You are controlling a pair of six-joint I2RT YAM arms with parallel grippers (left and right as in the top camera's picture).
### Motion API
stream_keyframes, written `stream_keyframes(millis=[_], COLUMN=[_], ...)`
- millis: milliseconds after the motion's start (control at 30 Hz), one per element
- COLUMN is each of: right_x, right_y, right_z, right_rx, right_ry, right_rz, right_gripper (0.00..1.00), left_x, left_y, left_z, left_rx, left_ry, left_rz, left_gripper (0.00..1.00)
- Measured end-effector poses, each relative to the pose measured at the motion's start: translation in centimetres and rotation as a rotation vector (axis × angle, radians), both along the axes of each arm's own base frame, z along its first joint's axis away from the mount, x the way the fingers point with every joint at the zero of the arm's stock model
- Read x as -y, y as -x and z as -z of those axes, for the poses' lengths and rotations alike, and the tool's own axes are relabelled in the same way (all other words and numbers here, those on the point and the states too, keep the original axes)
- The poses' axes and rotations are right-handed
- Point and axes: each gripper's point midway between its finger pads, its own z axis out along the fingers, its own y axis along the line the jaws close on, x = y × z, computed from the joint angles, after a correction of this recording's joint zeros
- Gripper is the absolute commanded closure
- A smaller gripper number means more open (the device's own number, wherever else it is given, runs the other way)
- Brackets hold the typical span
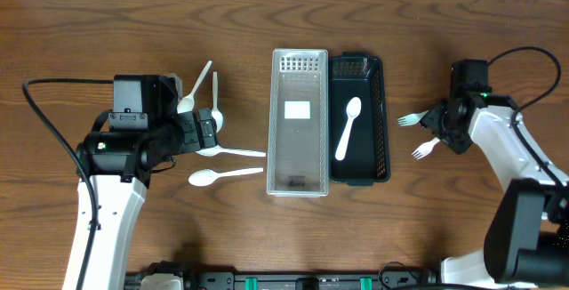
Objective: Pack container
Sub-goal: 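Grasp a white fork with the right gripper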
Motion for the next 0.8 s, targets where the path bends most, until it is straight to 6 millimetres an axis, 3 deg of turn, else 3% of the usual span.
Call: stream_keyframes(millis=[267,367,467,533,800], right_x=[0.0,0.0,0.1,0.1,0.1], right_y=[0.8,1.1,0.6,0.6,0.8], right_z=[2.7,4.0,4.3,4.3,4.0], right_rx=[-0.080,-0.115,-0.106,-0.106,-0.116], right_ry=[-0.022,-0.027,-0.031,-0.031,-0.025], right_rz=[0.065,0.073,0.087,0.085,0.046], right_gripper=[0.41,0.62,0.75,0.99,0.99], left_x=[0.0,0.0,0.0,0.0,0.0], left_y=[0.0,0.0,0.0,0.0,0.0], left_z=[0.0,0.0,0.0,0.0,0.0], left_rx=[0.000,0.000,0.000,0.000,0.000], left_ry=[0.000,0.000,0.000,0.000,0.000], left_rz=[0.000,0.000,0.000,0.000,0.000], left_gripper=[0.02,0.02,0.02,0.02,0.02])
